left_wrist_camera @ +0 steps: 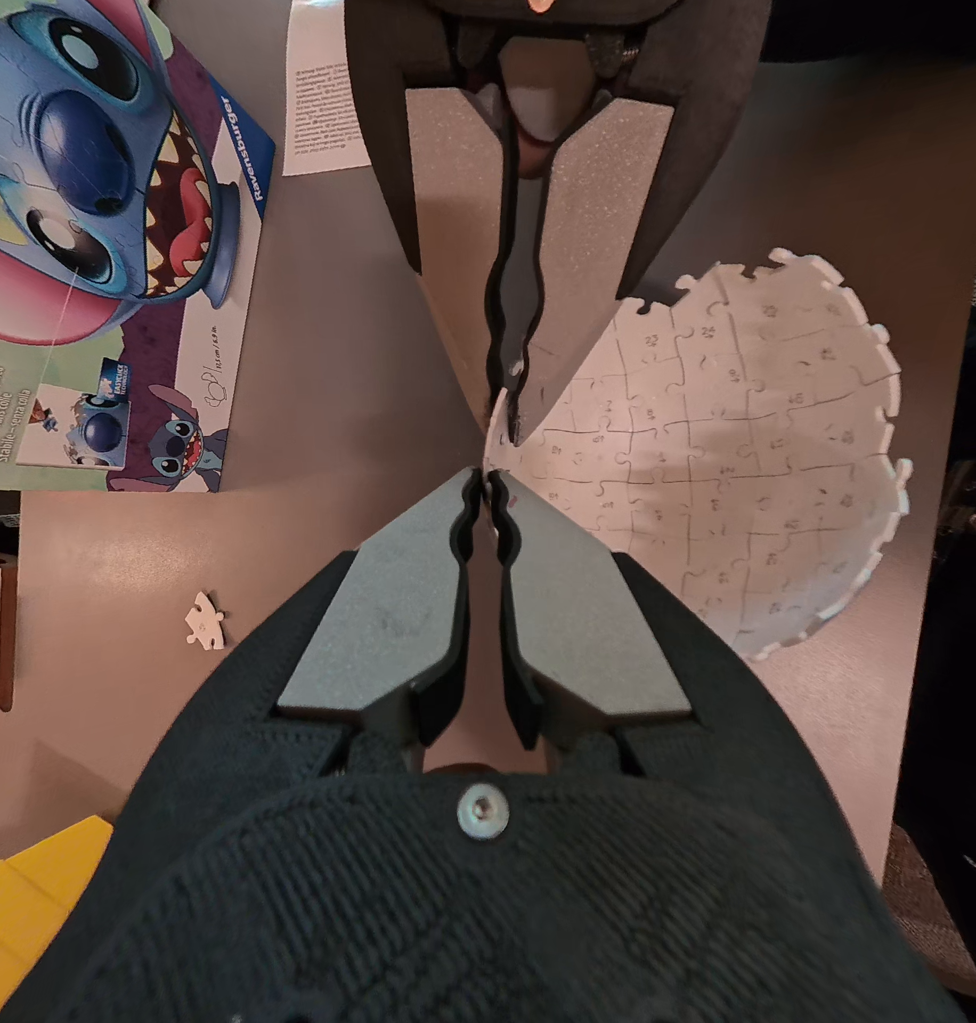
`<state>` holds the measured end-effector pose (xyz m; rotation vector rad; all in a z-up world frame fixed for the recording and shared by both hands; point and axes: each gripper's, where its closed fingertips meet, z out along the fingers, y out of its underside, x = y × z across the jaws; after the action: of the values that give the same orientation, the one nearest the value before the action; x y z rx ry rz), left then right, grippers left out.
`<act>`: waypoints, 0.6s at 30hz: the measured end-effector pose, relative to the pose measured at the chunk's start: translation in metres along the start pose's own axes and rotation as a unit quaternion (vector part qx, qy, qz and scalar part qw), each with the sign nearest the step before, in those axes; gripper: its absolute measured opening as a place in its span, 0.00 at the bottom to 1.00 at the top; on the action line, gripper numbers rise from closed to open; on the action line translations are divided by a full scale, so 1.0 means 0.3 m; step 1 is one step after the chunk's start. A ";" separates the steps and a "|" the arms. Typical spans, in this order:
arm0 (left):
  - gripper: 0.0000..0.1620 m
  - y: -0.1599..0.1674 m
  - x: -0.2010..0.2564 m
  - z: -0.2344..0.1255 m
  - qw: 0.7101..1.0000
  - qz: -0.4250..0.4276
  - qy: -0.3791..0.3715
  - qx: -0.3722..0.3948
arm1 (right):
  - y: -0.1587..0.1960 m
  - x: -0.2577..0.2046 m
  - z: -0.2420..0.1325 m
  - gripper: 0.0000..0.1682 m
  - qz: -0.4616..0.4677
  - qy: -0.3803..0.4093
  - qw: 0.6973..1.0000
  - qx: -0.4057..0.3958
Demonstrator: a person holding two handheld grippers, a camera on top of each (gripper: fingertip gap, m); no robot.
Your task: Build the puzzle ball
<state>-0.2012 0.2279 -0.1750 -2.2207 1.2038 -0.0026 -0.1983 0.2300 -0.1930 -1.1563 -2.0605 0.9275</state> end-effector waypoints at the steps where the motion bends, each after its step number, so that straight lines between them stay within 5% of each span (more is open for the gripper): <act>1: 0.01 -0.001 0.001 -0.002 1.000 -0.002 0.001 0.002 | -0.001 -0.001 -0.001 0.01 0.002 -0.002 1.000 0.002; 18: 0.01 0.001 -0.007 -0.004 1.000 -0.007 -0.005 0.003 | -0.009 0.009 0.000 0.02 0.030 -0.003 1.000 0.010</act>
<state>-0.2029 0.2288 -0.1734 -2.2213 1.1803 0.0001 -0.2006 0.2314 -0.1905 -1.2121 -2.0265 0.9782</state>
